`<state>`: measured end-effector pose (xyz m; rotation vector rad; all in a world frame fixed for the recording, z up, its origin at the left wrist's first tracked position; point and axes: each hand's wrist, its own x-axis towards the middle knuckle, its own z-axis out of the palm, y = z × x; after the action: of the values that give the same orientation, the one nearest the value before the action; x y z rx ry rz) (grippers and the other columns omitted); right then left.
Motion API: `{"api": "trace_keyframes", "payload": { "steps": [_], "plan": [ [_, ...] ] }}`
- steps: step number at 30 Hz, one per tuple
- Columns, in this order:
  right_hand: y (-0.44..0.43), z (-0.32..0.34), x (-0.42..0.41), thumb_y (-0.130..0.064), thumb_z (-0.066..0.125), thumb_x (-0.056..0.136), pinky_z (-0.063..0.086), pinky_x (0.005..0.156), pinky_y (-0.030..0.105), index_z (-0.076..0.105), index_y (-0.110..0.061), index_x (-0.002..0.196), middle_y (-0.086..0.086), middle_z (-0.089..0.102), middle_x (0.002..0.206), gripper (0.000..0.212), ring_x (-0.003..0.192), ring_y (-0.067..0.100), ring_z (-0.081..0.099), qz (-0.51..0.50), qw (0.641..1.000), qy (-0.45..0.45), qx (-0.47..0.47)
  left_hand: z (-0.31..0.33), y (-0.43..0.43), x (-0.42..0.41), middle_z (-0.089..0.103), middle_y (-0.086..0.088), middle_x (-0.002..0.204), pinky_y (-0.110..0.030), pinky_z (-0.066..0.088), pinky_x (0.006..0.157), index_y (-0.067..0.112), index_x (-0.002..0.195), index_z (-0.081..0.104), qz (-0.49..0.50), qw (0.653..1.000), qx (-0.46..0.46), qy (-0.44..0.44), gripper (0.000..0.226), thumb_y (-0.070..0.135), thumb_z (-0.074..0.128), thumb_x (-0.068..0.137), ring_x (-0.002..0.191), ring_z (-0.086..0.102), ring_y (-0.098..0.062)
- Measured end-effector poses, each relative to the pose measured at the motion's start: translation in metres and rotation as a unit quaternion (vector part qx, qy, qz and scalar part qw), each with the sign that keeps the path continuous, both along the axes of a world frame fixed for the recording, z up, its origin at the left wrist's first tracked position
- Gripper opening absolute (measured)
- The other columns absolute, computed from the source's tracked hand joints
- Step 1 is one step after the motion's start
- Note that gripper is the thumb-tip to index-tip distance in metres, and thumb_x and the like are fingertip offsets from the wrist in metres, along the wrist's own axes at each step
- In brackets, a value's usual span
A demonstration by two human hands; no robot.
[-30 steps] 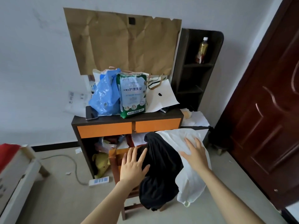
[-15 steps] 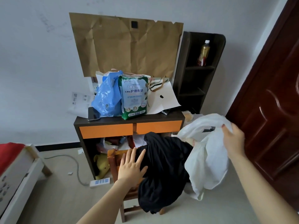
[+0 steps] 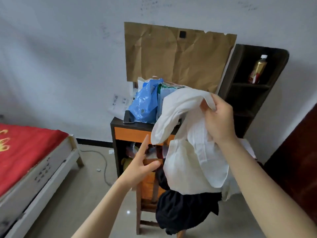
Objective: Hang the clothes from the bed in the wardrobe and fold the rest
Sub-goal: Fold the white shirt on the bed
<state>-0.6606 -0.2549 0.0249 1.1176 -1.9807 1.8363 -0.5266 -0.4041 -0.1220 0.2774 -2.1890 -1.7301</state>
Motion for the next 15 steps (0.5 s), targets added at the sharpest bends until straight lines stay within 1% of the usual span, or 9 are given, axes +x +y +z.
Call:
{"api": "trace_keyframes", "payload": {
  "steps": [2, 4, 6, 7, 9, 11, 12, 14, 15],
  "plan": [
    [-0.04, 0.001, 0.021, -0.013, 0.056, 0.093, 0.045, 0.079, 0.01, 0.063, -0.016, 0.106, -0.013, 0.064, 0.092, 0.015, 0.084, -0.01, 0.058, 0.082, 0.997, -0.006, 0.001, 0.016, 0.0, 0.032, 0.021, 0.035, 0.139, -0.013, 0.032, 0.102, 0.062, 0.129, 0.006, 0.062, 0.997, 0.036, 0.043, 0.098, 0.076, 0.067, 0.053, 0.131, 0.03, 0.005],
    [-0.075, 0.0, 0.044, -0.014, 0.057, 0.092, 0.043, 0.074, 0.007, 0.063, -0.016, 0.101, -0.016, 0.062, 0.085, 0.011, 0.076, -0.013, 0.055, 0.139, 0.99, -0.006, -0.006, 0.022, -0.001, 0.057, 0.022, 0.022, 0.146, -0.023, 0.038, 0.105, 0.061, 0.128, 0.004, 0.118, 0.99, 0.056, 0.059, 0.107, 0.079, 0.069, 0.045, 0.132, 0.034, -0.001],
    [-0.108, 0.0, 0.076, -0.015, 0.056, 0.093, 0.04, 0.069, 0.004, 0.064, -0.016, 0.097, -0.022, 0.057, 0.079, 0.009, 0.069, -0.015, 0.052, 0.199, 0.98, -0.009, -0.01, 0.019, -0.001, 0.085, 0.021, 0.012, 0.15, -0.03, 0.039, 0.104, 0.059, 0.129, 0.004, 0.192, 0.978, 0.058, 0.058, 0.109, 0.07, 0.073, 0.046, 0.132, 0.036, -0.006],
    [-0.124, 0.0, 0.096, -0.014, 0.056, 0.093, 0.039, 0.068, 0.003, 0.064, -0.02, 0.094, -0.023, 0.057, 0.074, 0.01, 0.067, -0.016, 0.051, 0.234, 0.972, -0.01, -0.01, 0.017, -0.002, 0.102, 0.024, 0.012, 0.149, -0.029, 0.041, 0.102, 0.059, 0.13, 0.004, 0.232, 0.969, 0.06, 0.062, 0.111, 0.069, 0.075, 0.045, 0.128, 0.042, -0.006],
    [-0.149, 0.001, 0.132, -0.012, 0.055, 0.092, 0.039, 0.067, 0.001, 0.059, -0.034, 0.084, -0.028, 0.058, 0.068, 0.024, 0.067, -0.016, 0.051, 0.285, 0.958, -0.015, -0.011, 0.013, -0.003, 0.131, 0.029, 0.015, 0.141, -0.022, 0.049, 0.088, 0.061, 0.128, 0.006, 0.29, 0.951, 0.081, 0.067, 0.11, 0.07, 0.078, 0.046, 0.111, 0.059, -0.004],
    [-0.17, -0.001, 0.168, -0.012, 0.053, 0.091, 0.04, 0.068, 0.003, 0.057, -0.035, 0.084, -0.027, 0.057, 0.071, 0.025, 0.069, -0.015, 0.052, 0.334, 0.942, -0.028, -0.004, 0.005, -0.003, 0.159, 0.032, 0.011, 0.139, -0.018, 0.052, 0.076, 0.06, 0.129, 0.006, 0.351, 0.927, 0.103, 0.08, 0.105, 0.054, 0.08, 0.056, 0.095, 0.067, -0.008],
    [-0.179, -0.005, 0.185, -0.011, 0.052, 0.092, 0.042, 0.069, 0.006, 0.059, -0.031, 0.086, -0.025, 0.057, 0.073, 0.021, 0.07, -0.013, 0.053, 0.355, 0.934, -0.034, 0.001, 0.0, -0.003, 0.174, 0.034, 0.008, 0.14, -0.02, 0.052, 0.076, 0.056, 0.131, 0.005, 0.388, 0.912, 0.1, 0.084, 0.103, 0.043, 0.079, 0.06, 0.092, 0.068, -0.011],
    [-0.193, -0.016, 0.219, -0.013, 0.051, 0.092, 0.046, 0.073, 0.018, 0.064, -0.019, 0.092, -0.02, 0.057, 0.076, 0.014, 0.071, -0.004, 0.053, 0.389, 0.92, -0.051, 0.018, -0.009, -0.004, 0.205, 0.036, 0.003, 0.139, -0.028, 0.052, 0.084, 0.054, 0.131, 0.008, 0.471, 0.875, 0.088, 0.071, 0.097, 0.024, 0.078, 0.071, 0.093, 0.065, -0.016],
    [-0.198, -0.022, 0.238, -0.013, 0.051, 0.092, 0.047, 0.074, 0.025, 0.065, -0.014, 0.094, -0.016, 0.058, 0.076, 0.014, 0.072, 0.0, 0.052, 0.406, 0.911, -0.057, 0.03, -0.012, -0.004, 0.223, 0.037, 0.001, 0.138, -0.035, 0.051, 0.09, 0.056, 0.129, 0.012, 0.515, 0.85, 0.089, 0.063, 0.094, 0.02, 0.078, 0.074, 0.095, 0.064, -0.019]
  ]
}}
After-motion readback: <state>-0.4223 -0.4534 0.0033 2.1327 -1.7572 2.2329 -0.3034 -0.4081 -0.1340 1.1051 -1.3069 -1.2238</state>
